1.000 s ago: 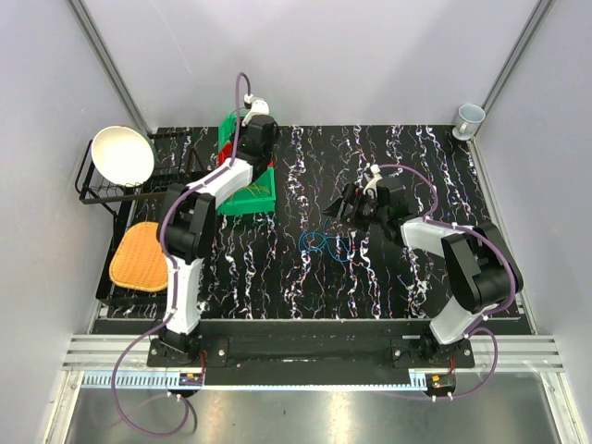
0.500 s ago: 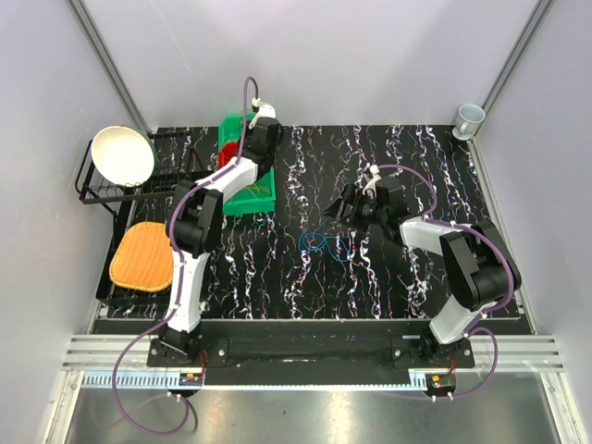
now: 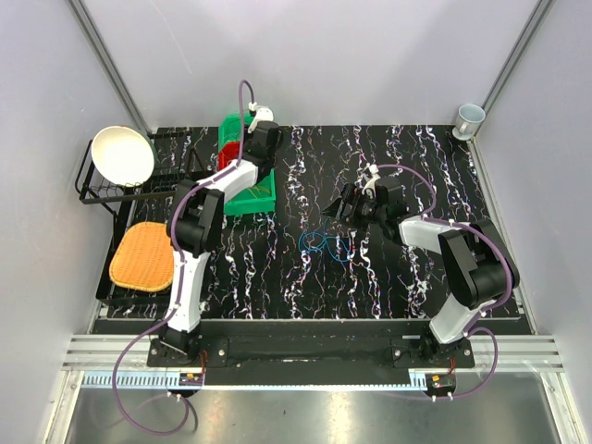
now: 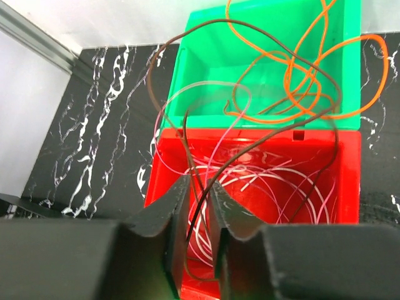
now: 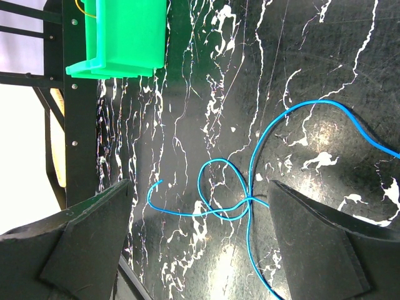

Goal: Untangle the cables

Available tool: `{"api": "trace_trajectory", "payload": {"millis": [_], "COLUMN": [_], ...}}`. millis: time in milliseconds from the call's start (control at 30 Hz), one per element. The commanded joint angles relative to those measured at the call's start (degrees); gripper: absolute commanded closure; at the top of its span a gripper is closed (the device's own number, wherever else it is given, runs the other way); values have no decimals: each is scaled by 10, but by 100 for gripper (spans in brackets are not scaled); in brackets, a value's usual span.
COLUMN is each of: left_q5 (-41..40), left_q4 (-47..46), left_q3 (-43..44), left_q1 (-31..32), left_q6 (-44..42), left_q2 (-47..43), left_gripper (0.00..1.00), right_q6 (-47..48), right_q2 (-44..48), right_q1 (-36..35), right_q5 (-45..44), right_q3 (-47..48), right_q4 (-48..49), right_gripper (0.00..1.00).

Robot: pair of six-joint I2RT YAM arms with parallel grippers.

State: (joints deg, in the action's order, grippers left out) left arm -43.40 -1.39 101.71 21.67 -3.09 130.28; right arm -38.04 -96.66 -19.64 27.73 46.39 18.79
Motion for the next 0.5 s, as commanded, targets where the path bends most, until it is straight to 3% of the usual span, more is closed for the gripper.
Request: {"api": "trace_trajectory", "payload": {"millis": [0, 233, 467], "left_q5": [-12, -9, 2], "left_q4": [-18, 9, 44], "left_q3": [-10, -24, -21], "left_q1": [-2, -2, -1], "left_q6": [29, 61, 78], "left_q2": [-30, -46, -72], "left_gripper": [75, 73, 41], "right_q6": [-1, -1, -1], "right_q2": [-2, 1, 2], "right_q1": [2, 2, 2], "right_q5": [6, 6, 7], "right_q3": [21, 20, 20], "right_q4": [13, 12, 12], "right_gripper": [7, 7, 7]}}
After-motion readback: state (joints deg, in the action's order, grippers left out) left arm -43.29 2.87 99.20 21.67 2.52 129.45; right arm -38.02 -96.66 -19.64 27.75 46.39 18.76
